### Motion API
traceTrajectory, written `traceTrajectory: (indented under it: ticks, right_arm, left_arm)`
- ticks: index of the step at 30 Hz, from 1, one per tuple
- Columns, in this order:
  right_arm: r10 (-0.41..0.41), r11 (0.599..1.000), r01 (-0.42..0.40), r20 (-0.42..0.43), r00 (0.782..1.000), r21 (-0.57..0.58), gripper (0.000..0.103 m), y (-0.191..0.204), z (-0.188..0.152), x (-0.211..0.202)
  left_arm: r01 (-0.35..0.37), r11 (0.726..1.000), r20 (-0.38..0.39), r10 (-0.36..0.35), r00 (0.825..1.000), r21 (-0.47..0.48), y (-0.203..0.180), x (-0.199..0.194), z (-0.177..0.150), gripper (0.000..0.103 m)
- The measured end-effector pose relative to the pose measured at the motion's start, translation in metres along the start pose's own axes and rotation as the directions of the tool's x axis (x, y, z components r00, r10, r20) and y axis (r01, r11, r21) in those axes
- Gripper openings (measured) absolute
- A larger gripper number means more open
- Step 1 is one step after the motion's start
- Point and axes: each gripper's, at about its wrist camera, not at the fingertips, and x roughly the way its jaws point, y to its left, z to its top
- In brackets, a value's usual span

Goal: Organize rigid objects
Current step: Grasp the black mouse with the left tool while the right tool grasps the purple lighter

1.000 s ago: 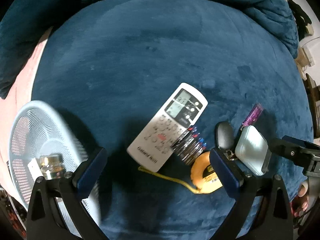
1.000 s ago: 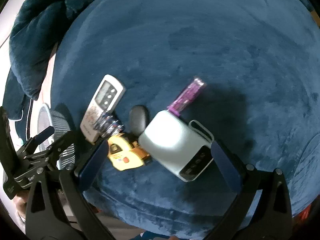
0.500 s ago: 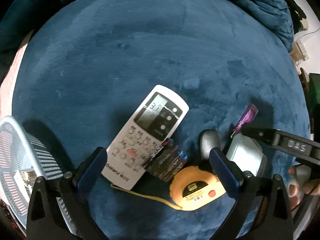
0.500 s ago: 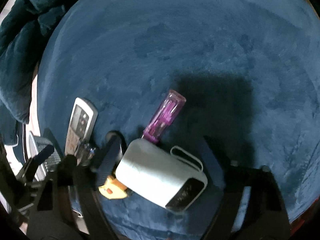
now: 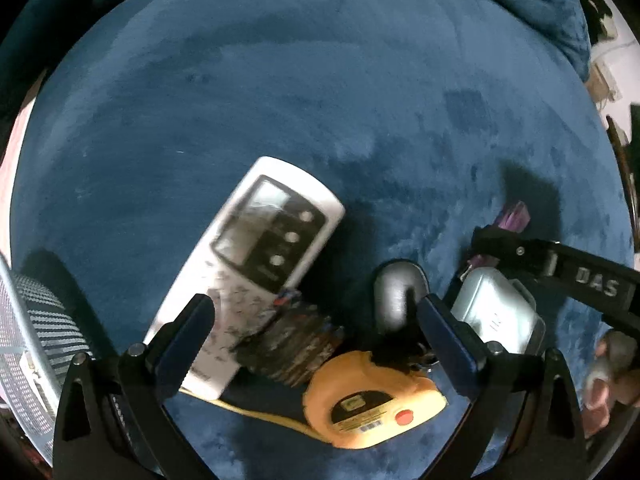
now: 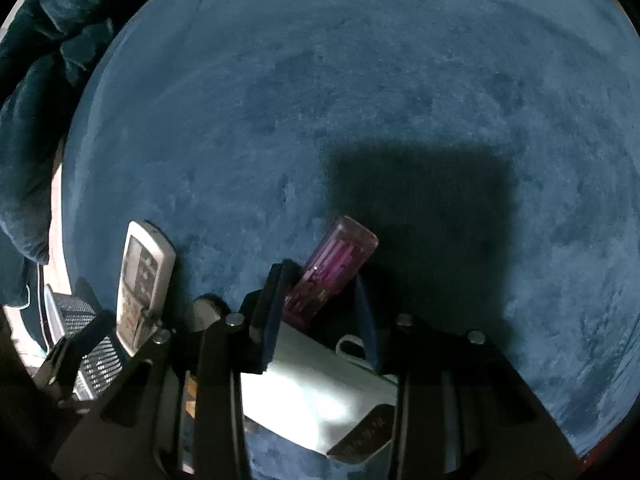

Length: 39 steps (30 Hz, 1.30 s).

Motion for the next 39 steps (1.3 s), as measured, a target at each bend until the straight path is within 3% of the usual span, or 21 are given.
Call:
traceTrajectory:
  ticks: [2,6,7,8,14,16,19,27,32,34,36,39]
  right_arm:
    - [0.007,1.0,-0.007,-0.004,1.0,0.005,0.034,-0.004,-0.003,-0.002]
    - [-0.016,1.0,0.016,-0.017,1.0,-0.01,0.034,-0.01,-0.005,-0.007]
    - [-0.028,0.999,0.027,-0.024,0.999,-0.021,0.033,-0.009,-0.006,-0.008]
    - [-0.051,0.998,0.05,-0.038,0.998,-0.034,0.026,-0.009,-0.008,-0.007]
    - [-0.067,0.996,0.063,-0.065,0.996,-0.057,0.022,-0.018,-0.015,-0.012]
    - [-0.061,0.997,0.057,-0.067,0.996,-0.05,0.022,-0.022,-0.015,-0.013]
    - [-0.036,0.999,0.035,-0.064,0.997,-0.026,0.022,-0.029,-0.014,-0.015]
    - [-0.002,1.0,0.001,-0.029,1.0,-0.014,0.023,-0.039,-0.019,-0.029]
    - [0.0,1.0,0.0,-0.033,0.999,-0.015,0.023,-0.045,-0.016,-0.033]
    - [-0.003,1.0,0.002,-0.036,0.999,-0.015,0.023,-0.044,-0.016,-0.033]
    - [-0.006,1.0,0.005,-0.038,0.999,-0.014,0.023,-0.043,-0.018,-0.033]
    - [0.0,1.0,0.0,-0.037,0.999,-0.007,0.023,-0.041,-0.018,-0.033]
  left_arm:
    - [-0.005,0.999,-0.009,0.005,1.0,0.032,-0.011,0.005,-0.001,0.101]
    - [-0.086,0.99,0.003,0.086,0.996,0.115,-0.033,0.013,-0.005,0.101]
    - [-0.082,0.988,0.007,0.082,0.997,0.131,-0.038,0.013,-0.006,0.101]
    - [-0.08,0.985,0.009,0.08,0.997,0.153,-0.043,0.012,-0.008,0.1]
    - [-0.076,0.953,0.001,0.079,0.997,0.295,-0.079,0.015,-0.019,0.099]
    - [-0.039,0.954,-0.009,0.043,0.999,0.296,-0.083,0.014,-0.019,0.099]
    - [0.104,0.967,-0.099,-0.083,0.992,0.233,-0.086,0.024,-0.015,0.091]
    - [0.075,0.973,-0.109,-0.052,0.993,0.219,-0.082,0.032,-0.005,0.088]
    - [0.081,0.97,-0.115,-0.055,0.992,0.231,-0.071,0.021,0.007,0.05]
    - [0.049,0.98,-0.065,-0.038,0.997,0.19,-0.065,0.015,0.014,0.039]
    - [0.001,0.985,-0.022,0.003,1.0,0.17,-0.061,0.011,0.018,0.039]
    - [0.064,0.99,-0.059,-0.057,0.997,0.124,-0.053,0.018,0.02,0.039]
